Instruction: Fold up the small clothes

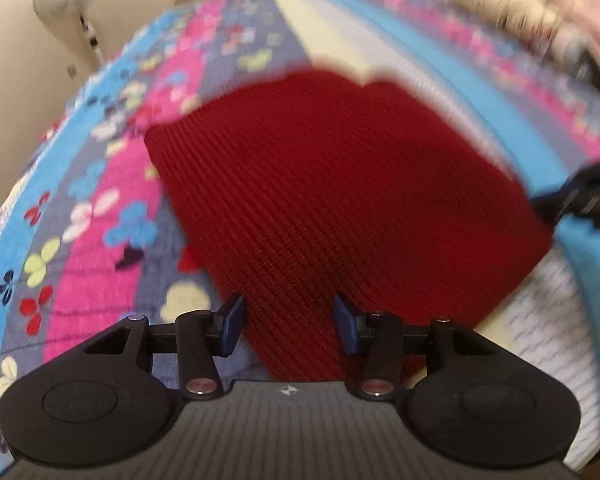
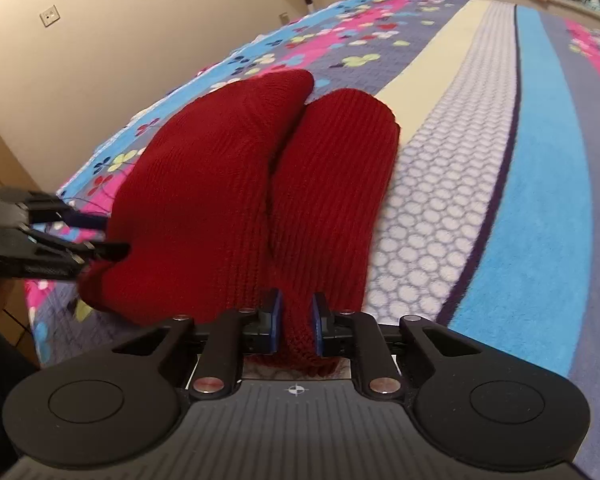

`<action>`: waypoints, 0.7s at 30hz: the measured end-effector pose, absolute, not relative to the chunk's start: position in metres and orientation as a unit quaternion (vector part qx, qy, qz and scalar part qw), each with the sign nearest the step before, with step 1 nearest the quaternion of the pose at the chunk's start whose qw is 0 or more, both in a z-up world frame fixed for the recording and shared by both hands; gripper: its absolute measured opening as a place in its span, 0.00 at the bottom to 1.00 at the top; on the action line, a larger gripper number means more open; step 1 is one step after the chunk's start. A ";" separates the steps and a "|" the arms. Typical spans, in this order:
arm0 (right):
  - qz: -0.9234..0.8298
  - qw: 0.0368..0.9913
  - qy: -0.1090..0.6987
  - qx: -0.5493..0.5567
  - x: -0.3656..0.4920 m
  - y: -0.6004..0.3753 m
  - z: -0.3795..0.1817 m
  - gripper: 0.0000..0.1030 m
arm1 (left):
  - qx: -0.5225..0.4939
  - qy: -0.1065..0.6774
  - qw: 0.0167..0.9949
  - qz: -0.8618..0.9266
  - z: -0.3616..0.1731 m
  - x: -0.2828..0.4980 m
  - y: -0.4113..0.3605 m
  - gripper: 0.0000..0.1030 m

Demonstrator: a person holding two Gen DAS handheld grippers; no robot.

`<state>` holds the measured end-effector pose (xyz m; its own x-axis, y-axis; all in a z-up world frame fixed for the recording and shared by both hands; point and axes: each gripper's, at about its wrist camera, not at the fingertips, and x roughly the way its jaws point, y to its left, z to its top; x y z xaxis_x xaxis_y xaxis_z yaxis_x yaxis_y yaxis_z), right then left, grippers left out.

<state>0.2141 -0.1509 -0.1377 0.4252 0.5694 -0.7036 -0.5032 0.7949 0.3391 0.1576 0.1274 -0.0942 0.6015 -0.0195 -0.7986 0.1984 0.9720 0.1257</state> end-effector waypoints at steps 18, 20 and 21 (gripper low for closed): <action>0.204 0.927 0.307 0.069 0.154 -0.206 -0.041 0.71 | 0.108 0.243 0.963 -0.031 -0.008 0.050 0.084 0.92; 0.202 0.937 0.278 0.059 0.133 -0.207 -0.020 0.87 | 0.097 0.231 0.967 -0.041 -0.001 0.032 0.071 0.92; 0.203 0.941 0.266 0.053 0.121 -0.206 -0.013 0.89 | 0.090 0.232 0.967 -0.048 0.000 0.026 0.066 0.92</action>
